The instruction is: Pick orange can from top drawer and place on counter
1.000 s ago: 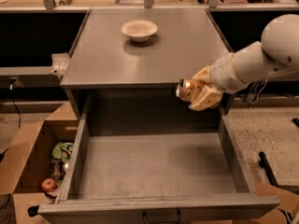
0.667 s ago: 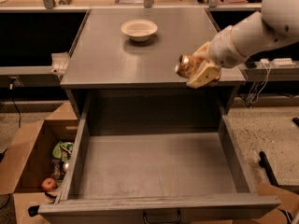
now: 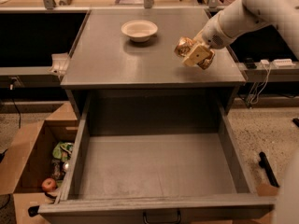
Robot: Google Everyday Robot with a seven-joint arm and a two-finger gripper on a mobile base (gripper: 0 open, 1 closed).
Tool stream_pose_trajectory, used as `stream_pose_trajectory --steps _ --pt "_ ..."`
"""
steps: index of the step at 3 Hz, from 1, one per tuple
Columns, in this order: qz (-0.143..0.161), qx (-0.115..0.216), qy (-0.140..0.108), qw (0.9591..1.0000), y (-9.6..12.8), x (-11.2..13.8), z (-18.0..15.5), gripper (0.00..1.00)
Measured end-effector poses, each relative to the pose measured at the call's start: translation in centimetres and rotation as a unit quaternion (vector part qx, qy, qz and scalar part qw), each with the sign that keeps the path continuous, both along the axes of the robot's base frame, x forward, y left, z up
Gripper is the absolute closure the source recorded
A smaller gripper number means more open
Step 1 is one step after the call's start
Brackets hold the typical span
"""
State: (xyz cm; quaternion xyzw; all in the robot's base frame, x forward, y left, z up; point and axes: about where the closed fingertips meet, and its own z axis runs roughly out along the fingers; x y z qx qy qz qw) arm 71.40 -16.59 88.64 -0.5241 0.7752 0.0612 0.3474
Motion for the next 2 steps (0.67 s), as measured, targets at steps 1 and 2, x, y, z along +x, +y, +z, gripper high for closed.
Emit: stream_pose_trajectory --steps 1,2 --pt "-0.046 0.008 0.01 0.9988 -0.97 3.87 -1.49 1.0" --pt "-0.054 0.011 0.01 0.9984 -1.25 4.49 -1.52 0.84"
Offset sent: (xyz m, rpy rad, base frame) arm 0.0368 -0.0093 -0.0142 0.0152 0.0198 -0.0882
